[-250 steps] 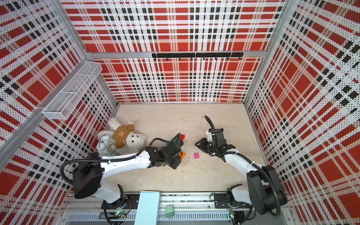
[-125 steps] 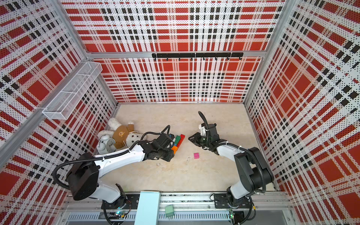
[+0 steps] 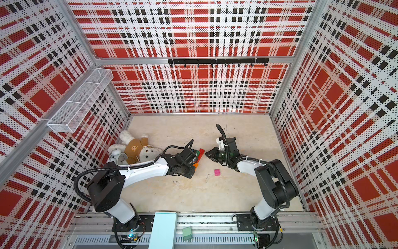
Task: Assemble a small pinwheel with lego
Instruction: Assemble the lego brick with the lego brick.
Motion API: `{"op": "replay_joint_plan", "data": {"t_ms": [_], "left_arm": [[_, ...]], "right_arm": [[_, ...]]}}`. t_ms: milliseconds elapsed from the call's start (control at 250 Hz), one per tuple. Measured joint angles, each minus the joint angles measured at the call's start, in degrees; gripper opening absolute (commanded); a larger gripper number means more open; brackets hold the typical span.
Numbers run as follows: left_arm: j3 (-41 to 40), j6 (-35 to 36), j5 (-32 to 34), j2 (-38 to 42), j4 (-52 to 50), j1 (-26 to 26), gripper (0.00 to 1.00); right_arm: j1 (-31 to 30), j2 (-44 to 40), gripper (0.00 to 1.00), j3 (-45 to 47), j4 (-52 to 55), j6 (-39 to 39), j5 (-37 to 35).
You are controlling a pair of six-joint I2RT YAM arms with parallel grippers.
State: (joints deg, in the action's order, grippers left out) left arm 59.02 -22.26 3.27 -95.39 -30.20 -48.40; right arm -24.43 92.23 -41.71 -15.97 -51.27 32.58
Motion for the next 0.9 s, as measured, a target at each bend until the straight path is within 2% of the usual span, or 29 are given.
{"op": "replay_joint_plan", "data": {"t_ms": [400, 900], "left_arm": [[1.79, 0.02, 3.19, -3.04, 0.15, 0.07, 0.19], [3.08, 0.46, 3.45, -5.22, 0.26, 0.11, 0.20]], "right_arm": [[-0.74, 0.48, 0.08, 0.22, -1.92, -0.92, 0.55], [-2.27, 4.02, 0.05, 1.20, -5.49, -2.51, 1.90]]}}
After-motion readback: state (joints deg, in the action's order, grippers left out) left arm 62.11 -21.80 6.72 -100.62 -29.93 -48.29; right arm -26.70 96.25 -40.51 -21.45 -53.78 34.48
